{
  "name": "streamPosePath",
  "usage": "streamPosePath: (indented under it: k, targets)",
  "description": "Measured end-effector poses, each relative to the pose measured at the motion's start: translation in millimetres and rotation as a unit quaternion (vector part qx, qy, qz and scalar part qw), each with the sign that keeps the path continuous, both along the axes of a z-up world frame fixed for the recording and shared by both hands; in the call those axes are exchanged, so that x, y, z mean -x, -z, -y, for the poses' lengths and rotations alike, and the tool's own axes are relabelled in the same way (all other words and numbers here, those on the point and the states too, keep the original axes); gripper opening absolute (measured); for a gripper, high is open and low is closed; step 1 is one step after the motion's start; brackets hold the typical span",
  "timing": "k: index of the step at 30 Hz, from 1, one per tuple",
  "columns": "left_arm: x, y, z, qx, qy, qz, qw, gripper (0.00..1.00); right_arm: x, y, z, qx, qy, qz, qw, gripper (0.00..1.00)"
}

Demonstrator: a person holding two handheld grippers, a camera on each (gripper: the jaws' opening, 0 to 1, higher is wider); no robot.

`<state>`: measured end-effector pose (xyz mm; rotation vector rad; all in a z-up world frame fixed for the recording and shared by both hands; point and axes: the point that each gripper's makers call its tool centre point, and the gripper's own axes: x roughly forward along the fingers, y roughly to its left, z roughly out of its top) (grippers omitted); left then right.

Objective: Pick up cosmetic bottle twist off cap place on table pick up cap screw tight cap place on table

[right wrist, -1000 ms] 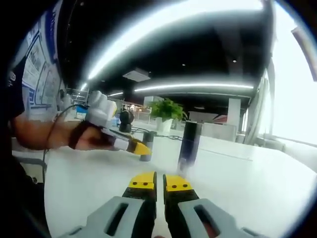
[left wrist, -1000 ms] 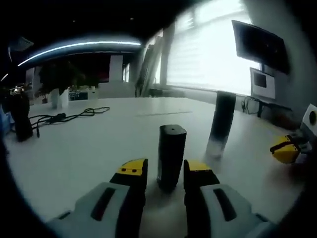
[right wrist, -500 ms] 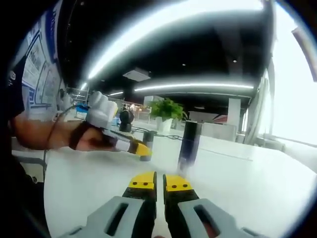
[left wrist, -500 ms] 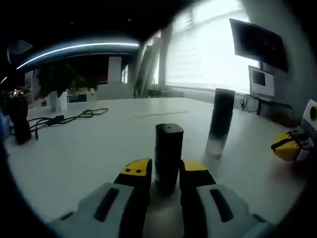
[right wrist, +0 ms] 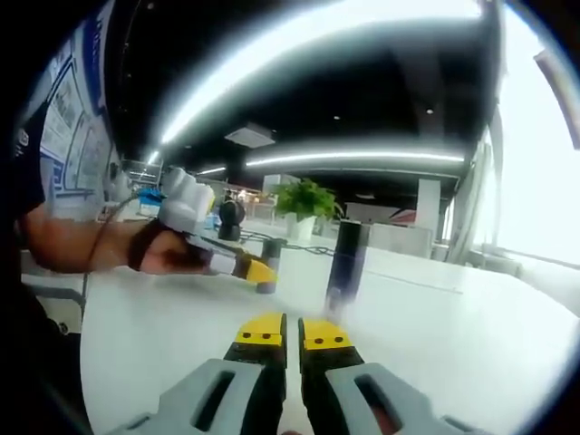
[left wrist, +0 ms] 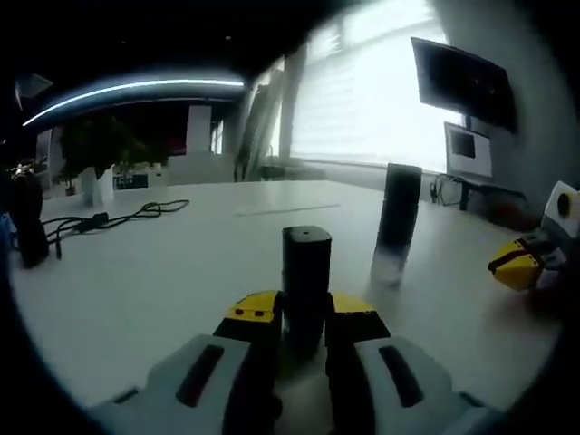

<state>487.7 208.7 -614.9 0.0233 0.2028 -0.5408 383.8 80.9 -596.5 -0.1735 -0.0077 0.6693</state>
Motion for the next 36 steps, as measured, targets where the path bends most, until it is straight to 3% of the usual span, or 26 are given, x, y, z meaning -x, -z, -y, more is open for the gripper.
streamPosePath:
  k: [9,19,28,36]
  targets:
    - [9.1,-14.7,5,-0.012,0.032,0.033,0.9989,0.09,0,0.7,1,0.001,0.002,-0.002,1.0,0.01]
    - [20.1,-25.6,-9,-0.006,0.048,0.032,0.9983,0.09,0,1.4,0,-0.001,0.0,-0.005,1.0,0.0]
    - [43.6,-41.2,-9,0.0,0.085,0.046,0.9953,0.1,-1,1.6,1,0.0,0.001,-0.005,1.0,0.0]
    - [64.6,-53.7,-5,0.018,0.135,0.062,0.9888,0.1,-3,2.2,1,0.0,-0.001,-0.006,1.0,0.0]
